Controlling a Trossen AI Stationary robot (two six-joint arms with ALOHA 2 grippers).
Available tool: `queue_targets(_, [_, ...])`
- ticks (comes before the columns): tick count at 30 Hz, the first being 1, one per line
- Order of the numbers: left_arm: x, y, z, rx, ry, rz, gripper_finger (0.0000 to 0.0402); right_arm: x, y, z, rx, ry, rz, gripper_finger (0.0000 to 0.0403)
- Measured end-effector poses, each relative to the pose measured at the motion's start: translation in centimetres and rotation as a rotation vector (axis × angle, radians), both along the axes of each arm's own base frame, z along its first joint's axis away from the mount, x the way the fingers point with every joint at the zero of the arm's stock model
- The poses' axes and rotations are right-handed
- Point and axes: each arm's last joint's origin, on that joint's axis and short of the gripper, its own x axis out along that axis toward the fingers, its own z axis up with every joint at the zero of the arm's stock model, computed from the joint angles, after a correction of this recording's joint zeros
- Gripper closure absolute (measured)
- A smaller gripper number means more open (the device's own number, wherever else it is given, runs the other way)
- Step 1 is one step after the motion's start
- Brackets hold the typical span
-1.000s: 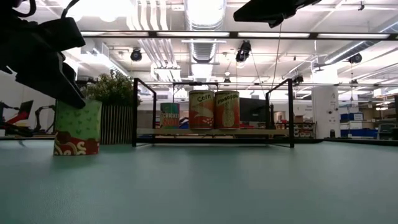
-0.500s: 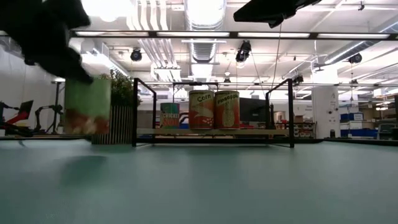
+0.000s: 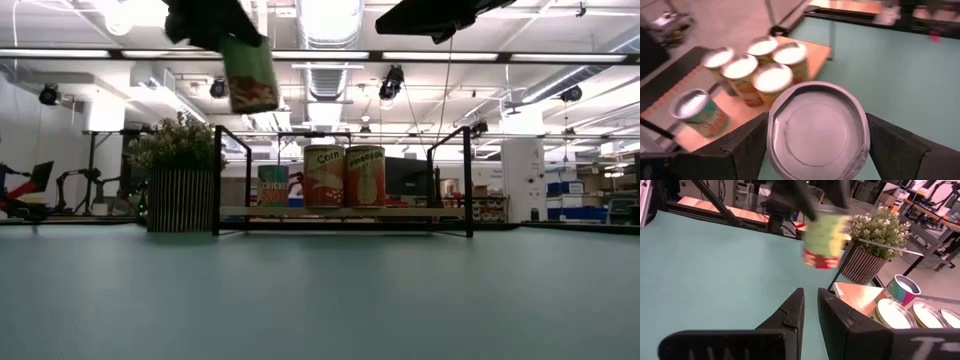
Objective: Pick and place cans onto a shelf
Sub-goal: Put the canned spaghetti sauce on the shelf
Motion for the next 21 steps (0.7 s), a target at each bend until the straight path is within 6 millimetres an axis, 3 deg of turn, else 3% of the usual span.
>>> queue_targets(4, [2.1,2.6,0.2,0.015,0.025,0.098,0.0122,0.0,0.0,0.0,-0.002,0.005,0.000,0.0360])
queue_targets(10, [4.0,5.4,-2.6,-0.034,0.090,0.240,0.0122,-0.1,0.0,-0.3,-0.008,0.030,0.000,0.0360])
queue_targets(21, [5.5,8.1,-6.0,-0.120,0.107,0.415,0.0122,-0.1,0.0,-0.3,-0.009,0.029,0.000,0.0360])
